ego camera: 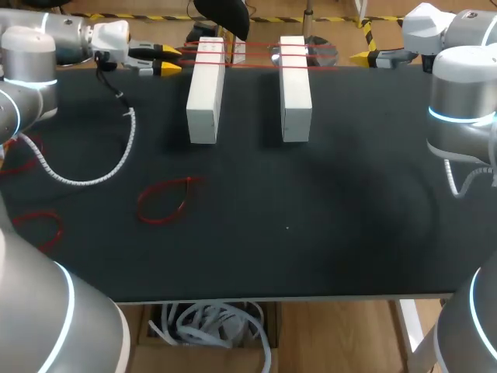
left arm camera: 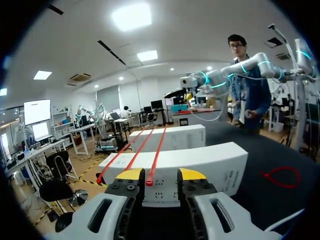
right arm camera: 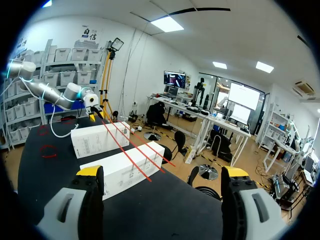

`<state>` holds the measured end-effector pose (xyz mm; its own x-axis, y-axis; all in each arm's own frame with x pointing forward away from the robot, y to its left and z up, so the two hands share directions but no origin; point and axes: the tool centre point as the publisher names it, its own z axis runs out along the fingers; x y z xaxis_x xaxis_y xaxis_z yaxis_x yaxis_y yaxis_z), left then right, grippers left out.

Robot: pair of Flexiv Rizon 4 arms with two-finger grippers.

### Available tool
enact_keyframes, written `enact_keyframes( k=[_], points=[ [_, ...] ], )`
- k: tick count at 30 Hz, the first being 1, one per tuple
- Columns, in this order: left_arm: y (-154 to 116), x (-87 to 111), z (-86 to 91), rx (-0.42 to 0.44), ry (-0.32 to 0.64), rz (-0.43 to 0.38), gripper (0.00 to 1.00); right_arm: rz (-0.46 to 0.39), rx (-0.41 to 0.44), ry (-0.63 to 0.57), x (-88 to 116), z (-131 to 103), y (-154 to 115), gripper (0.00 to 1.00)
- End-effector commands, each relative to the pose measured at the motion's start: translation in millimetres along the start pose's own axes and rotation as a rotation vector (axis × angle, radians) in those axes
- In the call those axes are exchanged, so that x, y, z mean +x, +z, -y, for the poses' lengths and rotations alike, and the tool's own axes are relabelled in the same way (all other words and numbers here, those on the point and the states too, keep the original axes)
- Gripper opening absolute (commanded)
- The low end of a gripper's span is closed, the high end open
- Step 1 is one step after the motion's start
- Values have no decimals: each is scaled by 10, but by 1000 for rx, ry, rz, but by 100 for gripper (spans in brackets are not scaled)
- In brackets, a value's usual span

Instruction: Grab the tape and strap the tape.

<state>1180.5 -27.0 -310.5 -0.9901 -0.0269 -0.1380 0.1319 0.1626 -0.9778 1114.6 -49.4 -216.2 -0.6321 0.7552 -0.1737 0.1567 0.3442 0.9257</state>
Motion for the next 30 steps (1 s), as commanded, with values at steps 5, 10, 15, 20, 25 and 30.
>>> enact_keyframes(
  k=[5,10,15,20,25,30],
  points=[
    [10,-125,-81,8,-5,-117,28,0,0,0,-2,2,-1,100],
    [18,-139,-114,7,-10,-120,26,0,0,0,-2,2,-1,100],
    [28,-159,-121,7,-11,-122,27,0,0,0,-2,2,-1,100],
    [27,-184,-192,6,-12,-124,23,0,0,0,-2,2,-1,100],
    [25,-191,-250,5,-18,-129,21,0,0,0,-2,2,-1,100],
    [25,-187,-260,5,-24,-127,20,0,0,0,-2,2,-1,100]
  ],
)
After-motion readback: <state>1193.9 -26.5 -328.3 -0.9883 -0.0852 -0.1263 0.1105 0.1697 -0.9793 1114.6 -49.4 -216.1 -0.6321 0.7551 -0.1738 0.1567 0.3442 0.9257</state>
